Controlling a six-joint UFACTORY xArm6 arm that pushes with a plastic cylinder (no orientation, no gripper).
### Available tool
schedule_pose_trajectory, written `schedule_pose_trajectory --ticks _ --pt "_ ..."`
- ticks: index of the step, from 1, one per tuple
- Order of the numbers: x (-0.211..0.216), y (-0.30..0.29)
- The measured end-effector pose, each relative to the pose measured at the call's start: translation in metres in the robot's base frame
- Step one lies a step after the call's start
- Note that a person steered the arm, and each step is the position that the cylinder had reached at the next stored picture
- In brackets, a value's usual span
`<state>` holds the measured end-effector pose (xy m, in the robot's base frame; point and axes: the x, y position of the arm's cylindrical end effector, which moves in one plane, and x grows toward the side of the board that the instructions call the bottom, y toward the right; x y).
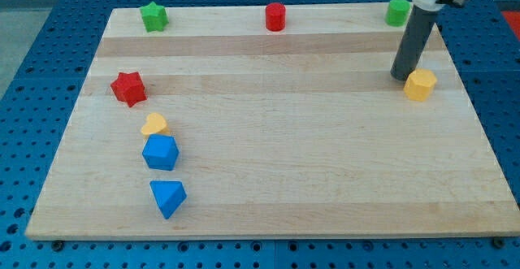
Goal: Slide the yellow heart towards the bottom left
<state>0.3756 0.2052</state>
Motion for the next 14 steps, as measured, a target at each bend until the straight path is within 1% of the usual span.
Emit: schedule_pose_trajectory --ticks 1,3,5,7,8,10,11,12,14 --pt "0.000 -0.013" --pt "0.010 -0.105" --pt "0.054 -0.195" --pt "0.058 -0.245" --pt "0.073 -0.282" --pt "0.077 -0.356" --pt "0.083 -0.374" --pt "0.098 -0.378" --pt "0.127 -0.402"
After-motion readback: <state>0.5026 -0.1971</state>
